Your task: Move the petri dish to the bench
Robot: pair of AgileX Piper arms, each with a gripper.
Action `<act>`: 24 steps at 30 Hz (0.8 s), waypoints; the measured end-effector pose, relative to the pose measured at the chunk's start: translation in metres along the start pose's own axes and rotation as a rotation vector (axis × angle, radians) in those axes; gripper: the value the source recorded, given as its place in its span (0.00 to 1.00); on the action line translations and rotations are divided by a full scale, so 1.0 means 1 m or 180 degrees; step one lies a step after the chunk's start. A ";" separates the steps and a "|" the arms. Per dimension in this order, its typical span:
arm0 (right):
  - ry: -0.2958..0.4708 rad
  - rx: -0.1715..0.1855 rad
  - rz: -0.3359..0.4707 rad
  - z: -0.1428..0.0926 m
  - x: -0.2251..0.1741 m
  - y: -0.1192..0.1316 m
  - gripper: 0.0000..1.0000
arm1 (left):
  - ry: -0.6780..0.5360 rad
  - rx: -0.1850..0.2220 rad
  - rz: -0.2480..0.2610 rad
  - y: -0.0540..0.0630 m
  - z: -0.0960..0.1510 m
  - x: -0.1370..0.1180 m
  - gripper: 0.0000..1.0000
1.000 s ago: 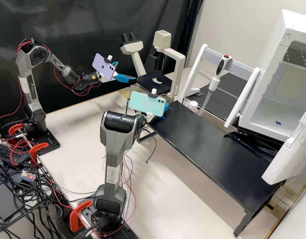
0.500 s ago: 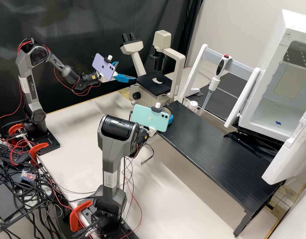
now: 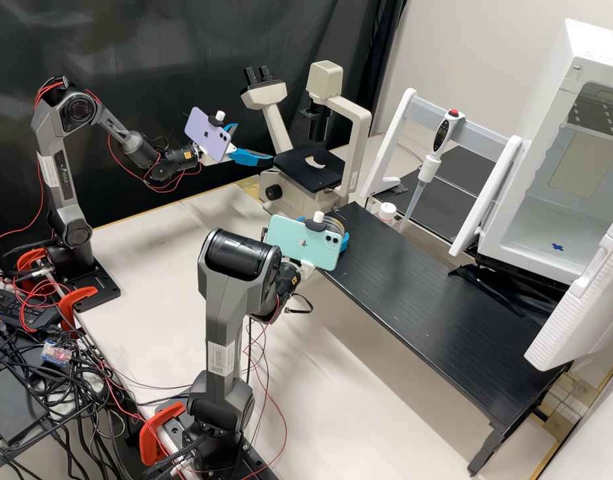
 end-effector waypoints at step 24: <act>0.0001 0.0048 0.0036 0.007 -0.015 0.002 1.00 | 0.0000 0.0000 0.0000 0.000 0.000 0.000 1.00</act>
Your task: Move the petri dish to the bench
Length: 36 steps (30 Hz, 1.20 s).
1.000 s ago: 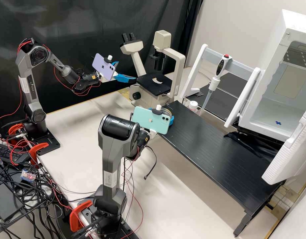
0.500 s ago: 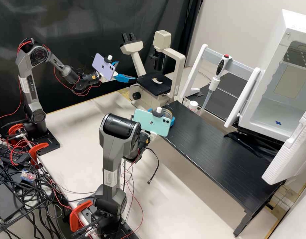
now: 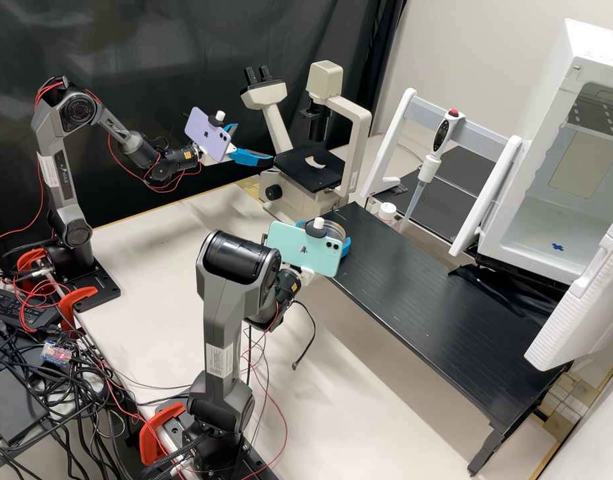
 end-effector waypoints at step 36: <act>0.0534 0.0273 0.1742 -0.013 -0.098 0.097 1.00 | 0.0000 0.0000 0.0000 0.000 0.000 0.000 1.00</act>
